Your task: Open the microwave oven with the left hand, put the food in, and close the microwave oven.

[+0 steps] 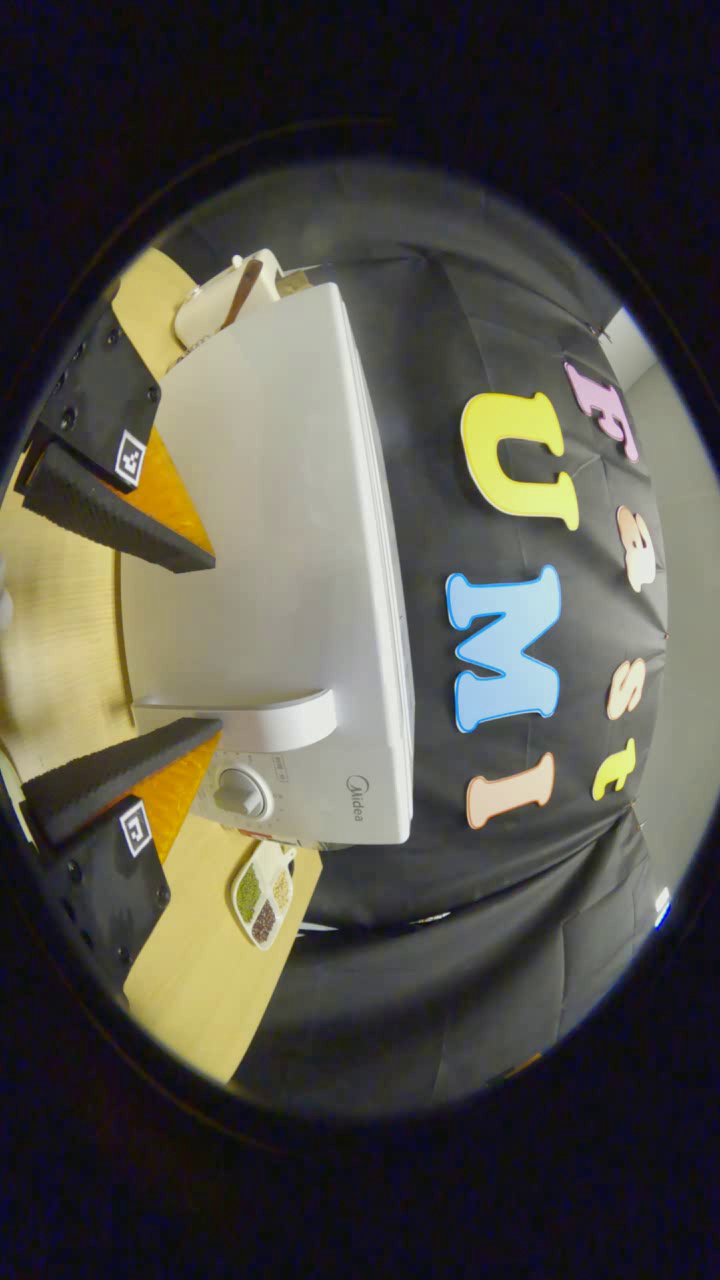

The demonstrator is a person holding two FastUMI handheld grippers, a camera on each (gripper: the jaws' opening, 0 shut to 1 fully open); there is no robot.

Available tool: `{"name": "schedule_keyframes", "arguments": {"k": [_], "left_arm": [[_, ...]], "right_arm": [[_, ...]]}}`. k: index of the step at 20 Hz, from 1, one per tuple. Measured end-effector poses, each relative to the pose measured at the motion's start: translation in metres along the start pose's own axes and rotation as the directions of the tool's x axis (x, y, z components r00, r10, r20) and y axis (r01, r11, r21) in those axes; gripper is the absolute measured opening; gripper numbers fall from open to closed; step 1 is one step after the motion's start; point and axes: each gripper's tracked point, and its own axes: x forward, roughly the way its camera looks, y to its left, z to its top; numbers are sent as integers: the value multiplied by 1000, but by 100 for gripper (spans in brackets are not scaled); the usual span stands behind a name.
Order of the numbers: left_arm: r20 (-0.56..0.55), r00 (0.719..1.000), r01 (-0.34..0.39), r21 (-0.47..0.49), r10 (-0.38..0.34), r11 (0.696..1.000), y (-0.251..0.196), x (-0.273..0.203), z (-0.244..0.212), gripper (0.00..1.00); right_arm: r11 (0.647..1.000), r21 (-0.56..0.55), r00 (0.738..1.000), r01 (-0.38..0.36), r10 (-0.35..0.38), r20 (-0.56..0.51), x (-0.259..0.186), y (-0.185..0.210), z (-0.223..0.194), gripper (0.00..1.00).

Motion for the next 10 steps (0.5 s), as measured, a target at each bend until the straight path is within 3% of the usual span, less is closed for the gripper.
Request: {"name": "schedule_keyframes", "arguments": {"k": [3,4,5,6,7,10], "left_arm": [[-17,1000,-8,1,8,1000,-12,-7,-2,100],[-25,1000,-14,4,14,1000,-9,-11,-2,96],[-22,1000,-10,-4,10,1000,-9,-15,1,100],[-15,1000,-9,-18,9,1000,-8,-20,4,95],[-20,1000,-7,-23,6,1000,-7,-29,7,100],[-18,1000,-9,-35,9,999,8,-62,18,98]], "right_arm": [[1000,-3,1000,-18,18,-8,-2,7,-3,92],[1000,-8,1000,-23,22,-11,-3,8,-3,92],[1000,-9,1000,-25,25,-9,-4,8,-3,92],[1000,-6,1000,-29,29,-5,-5,10,-2,92],[999,1,999,-34,34,-2,-7,12,-1,92],[998,4,998,-55,55,16,-13,21,5,92]]}}
